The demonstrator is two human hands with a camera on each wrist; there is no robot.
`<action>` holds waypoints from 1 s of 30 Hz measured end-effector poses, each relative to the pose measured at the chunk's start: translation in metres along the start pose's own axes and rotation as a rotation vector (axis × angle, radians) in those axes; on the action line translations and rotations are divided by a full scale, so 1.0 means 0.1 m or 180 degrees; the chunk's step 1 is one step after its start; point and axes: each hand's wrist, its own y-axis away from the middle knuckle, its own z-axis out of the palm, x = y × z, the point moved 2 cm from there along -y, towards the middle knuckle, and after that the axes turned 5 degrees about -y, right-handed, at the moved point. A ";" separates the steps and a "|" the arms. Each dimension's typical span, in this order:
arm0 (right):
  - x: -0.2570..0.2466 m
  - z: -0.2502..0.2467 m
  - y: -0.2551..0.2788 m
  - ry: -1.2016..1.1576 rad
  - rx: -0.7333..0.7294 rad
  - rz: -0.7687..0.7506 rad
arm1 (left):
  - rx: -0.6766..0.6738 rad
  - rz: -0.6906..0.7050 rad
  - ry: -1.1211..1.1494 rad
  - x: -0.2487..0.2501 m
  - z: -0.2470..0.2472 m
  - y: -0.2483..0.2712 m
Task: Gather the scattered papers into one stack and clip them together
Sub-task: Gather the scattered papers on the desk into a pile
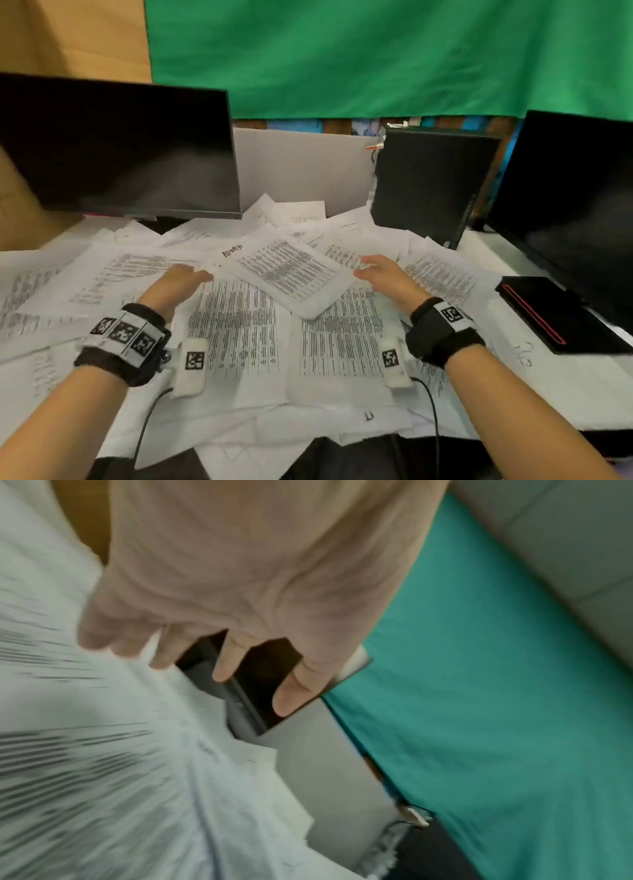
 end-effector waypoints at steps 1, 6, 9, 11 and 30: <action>0.06 -0.03 -0.04 -0.0016 0.0281 0.0121 | 0.0127 -0.0170 0.0001 -0.08 -0.02 -0.02; 0.62 -0.23 -0.38 -0.0031 0.0620 0.0852 | 0.0219 -0.0630 -0.0070 -0.46 0.04 -0.25; 0.40 -0.21 -0.29 0.0497 0.0675 0.0600 | -0.0349 -0.0513 -0.0087 -0.50 0.21 -0.29; 0.16 -0.32 -0.26 0.1088 0.1069 0.0278 | -0.0686 -0.0447 0.0158 -0.56 0.28 -0.33; -1.48 0.27 -1.13 0.1381 0.0476 -0.1734 | 0.0001 -0.0691 0.2638 -0.91 0.45 -0.43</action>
